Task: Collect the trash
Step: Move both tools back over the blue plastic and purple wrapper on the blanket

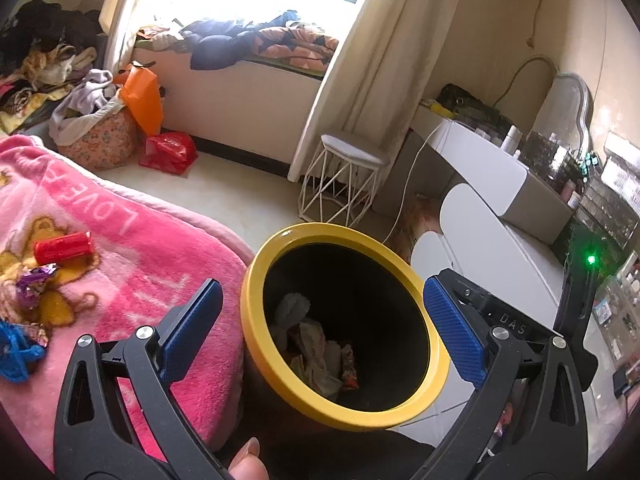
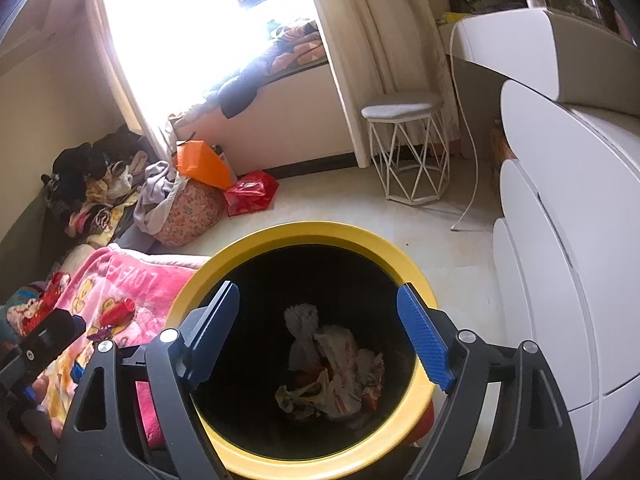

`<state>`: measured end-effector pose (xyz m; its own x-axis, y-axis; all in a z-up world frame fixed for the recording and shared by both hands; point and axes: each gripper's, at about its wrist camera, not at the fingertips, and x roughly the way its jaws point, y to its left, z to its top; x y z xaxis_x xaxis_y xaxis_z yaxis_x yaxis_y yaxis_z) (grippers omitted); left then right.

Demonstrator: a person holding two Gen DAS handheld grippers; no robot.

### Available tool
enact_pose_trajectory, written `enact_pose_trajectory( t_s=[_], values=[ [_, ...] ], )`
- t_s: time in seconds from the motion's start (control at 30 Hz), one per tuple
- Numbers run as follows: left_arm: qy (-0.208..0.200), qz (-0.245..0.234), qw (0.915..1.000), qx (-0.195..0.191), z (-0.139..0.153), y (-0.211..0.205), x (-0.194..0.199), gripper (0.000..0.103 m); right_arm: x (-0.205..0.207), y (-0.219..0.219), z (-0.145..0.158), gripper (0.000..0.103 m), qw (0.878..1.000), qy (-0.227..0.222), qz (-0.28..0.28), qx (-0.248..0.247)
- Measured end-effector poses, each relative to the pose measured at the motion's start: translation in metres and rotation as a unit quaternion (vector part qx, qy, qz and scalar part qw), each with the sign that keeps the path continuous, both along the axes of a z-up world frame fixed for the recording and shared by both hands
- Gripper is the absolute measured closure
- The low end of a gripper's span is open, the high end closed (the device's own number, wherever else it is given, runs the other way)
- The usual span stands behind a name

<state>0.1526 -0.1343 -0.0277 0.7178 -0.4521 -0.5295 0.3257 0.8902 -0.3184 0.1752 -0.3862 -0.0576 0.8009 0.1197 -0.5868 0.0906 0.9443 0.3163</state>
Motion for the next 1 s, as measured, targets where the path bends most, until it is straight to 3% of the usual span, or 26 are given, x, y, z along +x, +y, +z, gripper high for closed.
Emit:
enact_pose_trajectory(
  t_s=[0.47, 1.0],
  values=[
    [-0.009, 0.037, 0.9993, 0.006, 0.006, 0.037, -0.020, 0.011, -0.008, 0.037, 0.017, 0.024, 0.999, -0.023, 0.037, -0.007],
    [-0.013, 0.116, 0.9931, 0.013, 0.009, 0.113, -0.039, 0.011, -0.015, 0.101, 0.037, 0.023, 0.991, -0.066, 0.112, -0.021]
  ],
)
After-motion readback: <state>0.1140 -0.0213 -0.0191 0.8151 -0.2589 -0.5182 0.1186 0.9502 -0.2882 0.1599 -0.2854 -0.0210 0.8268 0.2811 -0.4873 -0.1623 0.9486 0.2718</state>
